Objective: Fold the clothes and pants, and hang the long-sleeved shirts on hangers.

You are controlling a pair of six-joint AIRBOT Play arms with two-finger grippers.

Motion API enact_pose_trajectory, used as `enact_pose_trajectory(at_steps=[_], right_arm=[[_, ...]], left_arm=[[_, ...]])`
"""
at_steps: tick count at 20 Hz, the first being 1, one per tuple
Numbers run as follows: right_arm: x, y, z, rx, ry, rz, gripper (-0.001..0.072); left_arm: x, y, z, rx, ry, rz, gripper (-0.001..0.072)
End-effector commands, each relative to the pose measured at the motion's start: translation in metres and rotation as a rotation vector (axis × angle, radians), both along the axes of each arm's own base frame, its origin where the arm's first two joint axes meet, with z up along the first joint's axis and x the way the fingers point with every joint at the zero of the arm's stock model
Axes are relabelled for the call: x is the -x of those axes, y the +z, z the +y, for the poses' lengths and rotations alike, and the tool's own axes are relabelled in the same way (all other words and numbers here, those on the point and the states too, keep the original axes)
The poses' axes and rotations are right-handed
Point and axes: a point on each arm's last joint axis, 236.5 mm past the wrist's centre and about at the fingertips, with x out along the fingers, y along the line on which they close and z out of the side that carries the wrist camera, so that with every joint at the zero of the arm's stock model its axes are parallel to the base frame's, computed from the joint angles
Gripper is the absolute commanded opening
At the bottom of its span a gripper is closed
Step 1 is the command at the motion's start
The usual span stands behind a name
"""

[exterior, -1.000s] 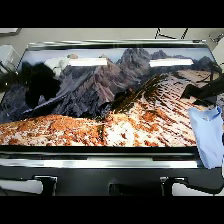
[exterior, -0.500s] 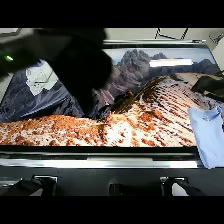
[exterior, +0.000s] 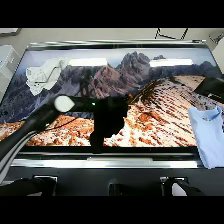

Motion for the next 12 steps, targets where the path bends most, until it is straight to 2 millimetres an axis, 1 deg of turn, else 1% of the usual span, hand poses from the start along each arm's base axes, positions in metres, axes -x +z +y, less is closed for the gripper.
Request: enact_pose_trajectory(at_steps=[1,2,3,4,5,6,7,8,9,10,11,12], right_arm=[[-0.009,-0.025,0.005,-0.053,0.014,0.075,0.0668],[-0.014,-0.034,0.015,-0.105,0.034,0.099,0.067],[-0.018,-0.041,0.028,-0.169,0.061,0.125,0.0671],[-0.022,-0.049,0.045,-0.251,0.097,0.154,0.0677],[-0.025,-0.058,0.06,-0.306,0.138,0.181,0.0692],[-0.029,-0.071,0.072,-0.33,0.177,0.215,0.0699],[-0.03,-0.087,0.084,-0.337,0.21,0.249,0.0702],[-0.034,-0.107,0.096,-0.342,0.236,0.277,0.0705],[-0.037,-0.128,0.111,-0.354,0.256,0.308,0.0706],[-0.039,-0.146,0.127,-0.385,0.268,0.339,0.0707],[-0.039,-0.162,0.147,-0.441,0.281,0.374,0.0707],[-0.039,-0.174,0.164,-0.493,0.299,0.401,0.0708]], left_arm=[[0.002,-0.042,0.007,0.012,-0.084,0.211,0.0714],[-0.006,-0.029,0.026,0.0,-0.111,0.193,0.0714],[-0.014,-0.016,0.054,-0.032,-0.117,0.182,0.0714],[-0.02,-0.009,0.086,-0.083,-0.109,0.177,0.0714],[-0.02,-0.007,0.123,-0.148,-0.091,0.184,0.0713],[-0.013,-0.01,0.157,-0.218,-0.08,0.213,0.0713],[0.002,-0.017,0.189,-0.291,-0.079,0.263,0.0712],[0.02,-0.027,0.208,-0.332,-0.094,0.31,0.0712],[0.04,-0.038,0.217,-0.336,-0.108,0.358,0.0712],[0.058,-0.05,0.218,-0.327,-0.11,0.396,0.0712],[0.076,-0.064,0.213,-0.308,-0.11,0.426,0.0711],[0.092,-0.079,0.202,-0.276,-0.112,0.443,0.0711]])
